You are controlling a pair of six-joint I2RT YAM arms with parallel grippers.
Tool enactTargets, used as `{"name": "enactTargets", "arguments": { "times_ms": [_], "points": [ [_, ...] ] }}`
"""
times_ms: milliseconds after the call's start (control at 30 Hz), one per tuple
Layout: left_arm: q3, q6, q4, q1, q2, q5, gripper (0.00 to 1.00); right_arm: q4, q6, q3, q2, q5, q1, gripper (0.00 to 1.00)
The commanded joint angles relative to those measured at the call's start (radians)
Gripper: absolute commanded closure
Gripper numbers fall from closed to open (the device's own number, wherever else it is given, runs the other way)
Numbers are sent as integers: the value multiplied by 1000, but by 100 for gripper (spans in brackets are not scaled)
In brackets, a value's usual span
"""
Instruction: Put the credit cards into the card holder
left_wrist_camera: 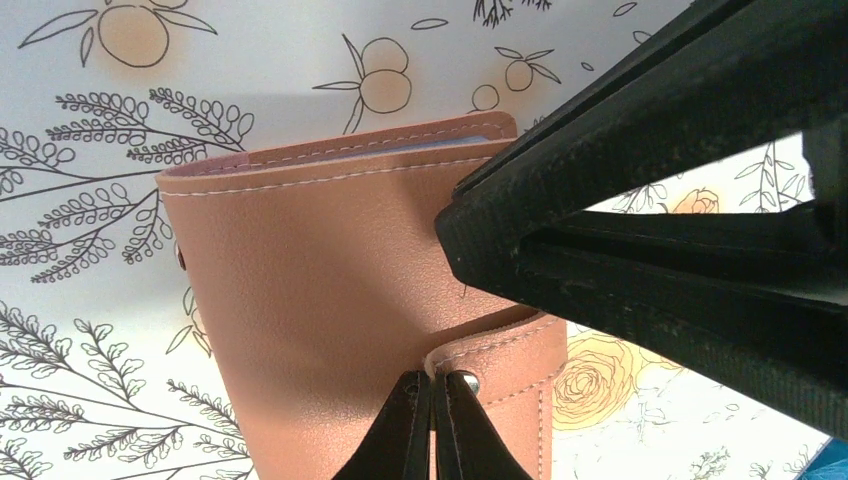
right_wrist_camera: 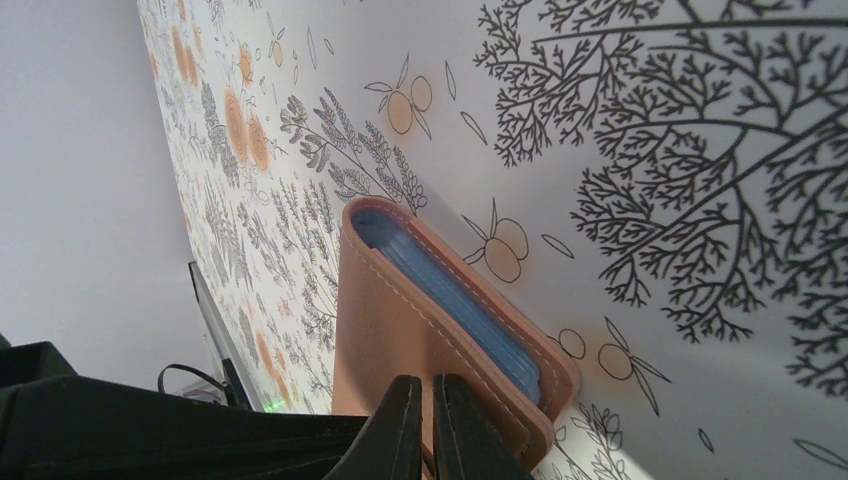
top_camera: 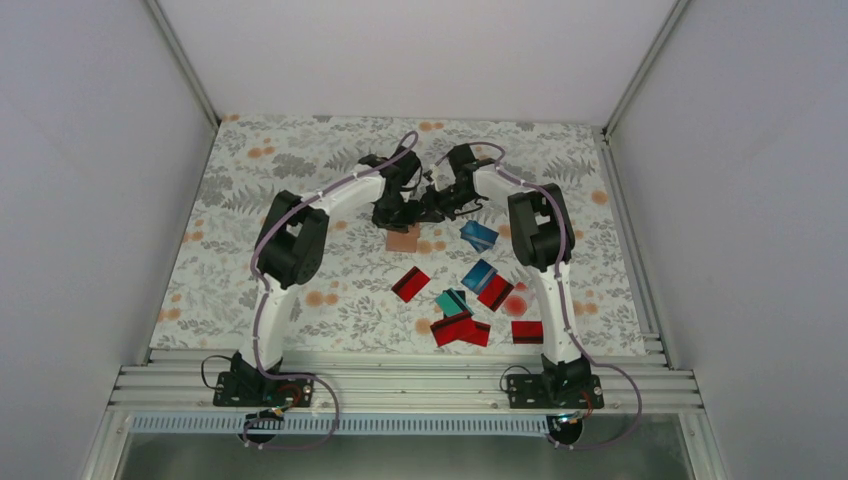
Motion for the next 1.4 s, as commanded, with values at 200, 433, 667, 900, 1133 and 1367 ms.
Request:
{"name": "enactTargets", "arguments": {
  "times_ms": [200,433,667,900,1133,1367],
  "points": [
    [-116,-17,-19,-29,80,-113,98,-47,-5,-17,42,79,19,96],
    [39,16,-35,-27,7,-111,78,-82,-14,63,-17,81,19,90],
    [161,65,-51,8,-159,-131,2,-142,8,229,-173,194,18,3],
    [141,110,29,129,-362,-189,0,-201,12,352,-332,450,17,0],
    [-103,220,309,216,-634,-379,0,-21,18,259,-601,750,15,0],
    [-654,462,765,230,-962,-540,1,281,-10,-170,-902,902,16,0]
  ]
}}
